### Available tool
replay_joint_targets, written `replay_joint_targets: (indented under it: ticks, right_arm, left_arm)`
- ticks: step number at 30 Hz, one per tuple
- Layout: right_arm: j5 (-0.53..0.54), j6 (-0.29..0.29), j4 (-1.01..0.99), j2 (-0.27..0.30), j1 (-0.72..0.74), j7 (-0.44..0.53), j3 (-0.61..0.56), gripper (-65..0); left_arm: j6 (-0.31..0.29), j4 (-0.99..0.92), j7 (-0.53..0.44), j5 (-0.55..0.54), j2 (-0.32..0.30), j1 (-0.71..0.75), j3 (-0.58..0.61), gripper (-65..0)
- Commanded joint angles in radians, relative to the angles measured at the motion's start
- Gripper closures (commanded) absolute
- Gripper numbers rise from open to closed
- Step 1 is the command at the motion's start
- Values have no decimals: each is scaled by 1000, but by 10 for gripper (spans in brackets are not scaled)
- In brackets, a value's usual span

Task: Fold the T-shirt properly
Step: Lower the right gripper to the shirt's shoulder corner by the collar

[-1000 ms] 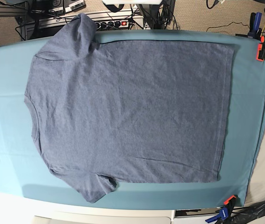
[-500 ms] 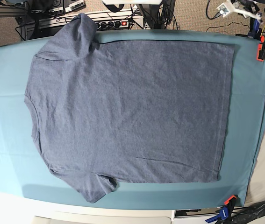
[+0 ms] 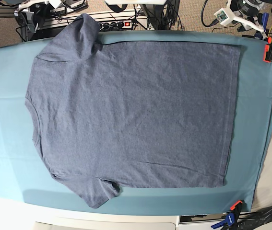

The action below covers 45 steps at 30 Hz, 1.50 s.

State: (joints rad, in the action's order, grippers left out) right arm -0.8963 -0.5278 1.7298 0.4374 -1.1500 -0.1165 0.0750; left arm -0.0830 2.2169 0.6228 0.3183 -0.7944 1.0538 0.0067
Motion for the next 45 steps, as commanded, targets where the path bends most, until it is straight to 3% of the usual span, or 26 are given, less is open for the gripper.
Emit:
replay_joint_targets:
  ticks: [1, 6, 15, 22, 29, 33, 39, 45]
  right_arm:
    - [-20, -24, 10, 7, -7, -2, 6, -172]
    - [-143, -50, 10, 11, 58, -5, 4, -172]
    - [-199, -143, 12, 24, 122, -28, 5, -172]
    - [-204, -142, 11, 136, 122, -57, 5, -172]
    - [-204, -124, 11, 185, 122, -44, 5, -172]
    - [-203, -27, 11, 224, 122, -35, 5, -172]
    - [-127, 183, 15, 276, 122, -10, 3, -171]
    - [-33, 537, 106, 305, 122, -7, 3, -124]
  left_arm:
    - [7, 14, -26, 26, -23, 10, -2, -185]
    - [7, 14, -92, 104, -75, -4, -2, -185]
    - [7, 14, -94, 112, -88, -92, -2, -185]
    - [3, 14, -118, 90, -89, -95, -2, -185]
    - [3, 14, -120, 90, -89, -96, -2, -185]
    - [3, 14, -120, 89, -89, -95, -2, -194]
    - [3, 14, -119, 90, -87, -95, -2, -209]
    - [3, 14, -119, 89, -84, -95, -2, -209]
